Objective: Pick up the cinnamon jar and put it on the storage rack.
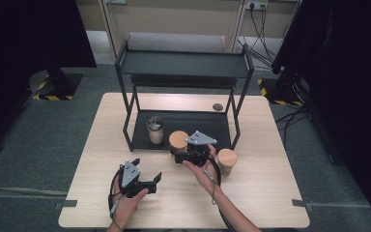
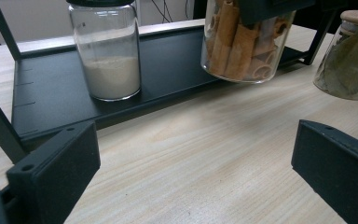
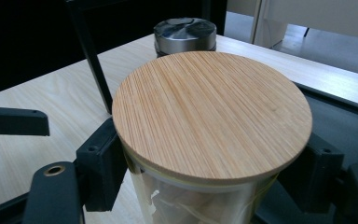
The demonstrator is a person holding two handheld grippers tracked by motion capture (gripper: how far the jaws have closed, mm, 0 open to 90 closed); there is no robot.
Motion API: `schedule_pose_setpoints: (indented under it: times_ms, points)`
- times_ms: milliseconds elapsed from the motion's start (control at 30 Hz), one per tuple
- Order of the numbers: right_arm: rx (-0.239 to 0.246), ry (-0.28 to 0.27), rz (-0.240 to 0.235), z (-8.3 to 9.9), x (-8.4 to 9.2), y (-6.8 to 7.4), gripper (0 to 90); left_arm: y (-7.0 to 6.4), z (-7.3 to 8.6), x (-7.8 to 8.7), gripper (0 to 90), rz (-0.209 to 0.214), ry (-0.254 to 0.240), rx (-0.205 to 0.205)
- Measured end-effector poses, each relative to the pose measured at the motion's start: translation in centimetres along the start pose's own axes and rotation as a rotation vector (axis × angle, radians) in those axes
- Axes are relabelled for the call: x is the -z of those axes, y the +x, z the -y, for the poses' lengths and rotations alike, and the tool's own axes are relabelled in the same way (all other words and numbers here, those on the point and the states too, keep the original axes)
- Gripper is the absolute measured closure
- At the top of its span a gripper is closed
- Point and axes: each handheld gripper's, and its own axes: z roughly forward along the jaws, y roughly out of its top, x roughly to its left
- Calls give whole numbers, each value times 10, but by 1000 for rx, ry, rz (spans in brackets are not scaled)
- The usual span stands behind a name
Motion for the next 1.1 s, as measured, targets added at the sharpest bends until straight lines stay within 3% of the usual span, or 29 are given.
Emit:
schedule_pose_setpoints:
  times_ms: [1100]
  points:
    - [-23, 19, 80, -14, -31, -2, 260, 1, 0, 0, 9, 5, -2, 2]
